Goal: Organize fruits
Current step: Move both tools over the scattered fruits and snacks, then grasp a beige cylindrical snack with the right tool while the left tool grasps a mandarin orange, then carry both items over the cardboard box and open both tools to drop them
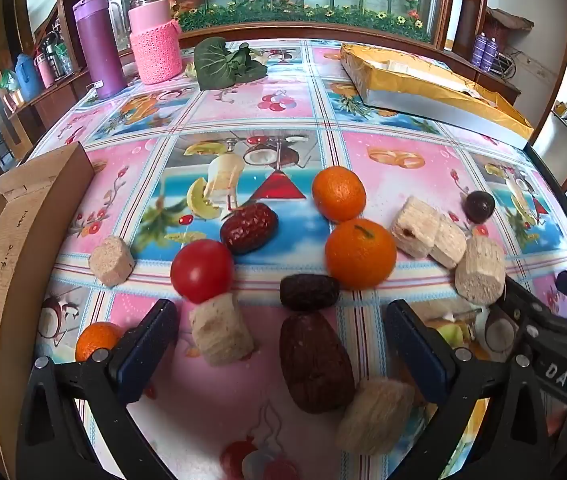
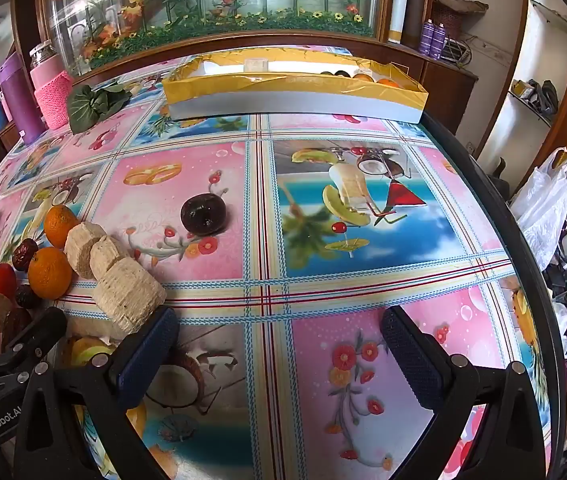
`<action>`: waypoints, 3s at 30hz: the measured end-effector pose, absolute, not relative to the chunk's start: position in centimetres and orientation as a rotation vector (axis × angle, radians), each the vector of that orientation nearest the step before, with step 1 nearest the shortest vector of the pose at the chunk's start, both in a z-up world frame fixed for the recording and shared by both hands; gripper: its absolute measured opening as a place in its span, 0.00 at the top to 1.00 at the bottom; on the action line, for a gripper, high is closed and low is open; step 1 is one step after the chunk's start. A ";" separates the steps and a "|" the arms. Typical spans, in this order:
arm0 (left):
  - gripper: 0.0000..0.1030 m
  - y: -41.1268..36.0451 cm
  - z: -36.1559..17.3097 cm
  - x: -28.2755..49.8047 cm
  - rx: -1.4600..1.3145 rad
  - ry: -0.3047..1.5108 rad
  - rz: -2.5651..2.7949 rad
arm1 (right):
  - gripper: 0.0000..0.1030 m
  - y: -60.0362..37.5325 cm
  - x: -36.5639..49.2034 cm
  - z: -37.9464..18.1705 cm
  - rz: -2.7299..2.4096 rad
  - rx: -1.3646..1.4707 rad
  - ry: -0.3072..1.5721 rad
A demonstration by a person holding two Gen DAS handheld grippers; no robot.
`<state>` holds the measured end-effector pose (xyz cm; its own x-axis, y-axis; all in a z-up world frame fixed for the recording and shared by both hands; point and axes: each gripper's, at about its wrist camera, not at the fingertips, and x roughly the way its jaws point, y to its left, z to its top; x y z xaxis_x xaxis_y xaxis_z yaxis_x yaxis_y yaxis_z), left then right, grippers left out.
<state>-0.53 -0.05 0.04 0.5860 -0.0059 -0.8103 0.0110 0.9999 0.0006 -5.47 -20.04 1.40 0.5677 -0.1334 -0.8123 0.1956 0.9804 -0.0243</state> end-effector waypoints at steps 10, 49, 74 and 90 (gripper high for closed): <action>0.04 -0.7 0.2 -2.6 0.074 1.001 -0.123 | 0.01 -19.9 -5.9 1.6 -0.252 0.114 1.014; 0.24 11.8 8.2 -11.3 -0.066 0.745 -0.119 | 0.38 -10.2 -10.9 6.3 0.137 0.236 0.854; 0.71 5.2 1.4 -6.1 0.018 0.978 -0.217 | 0.67 -7.1 -8.5 1.9 0.265 0.144 0.953; 0.70 20.9 7.3 -12.7 -0.107 0.843 0.028 | 0.67 3.2 -11.0 8.7 0.472 0.058 0.854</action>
<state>-12.65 20.94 7.31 0.6650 -0.0181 -0.7466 -0.0670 0.9942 -0.0838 -10.97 3.18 8.70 0.5607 0.4234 -0.7116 -0.3775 0.8956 0.2354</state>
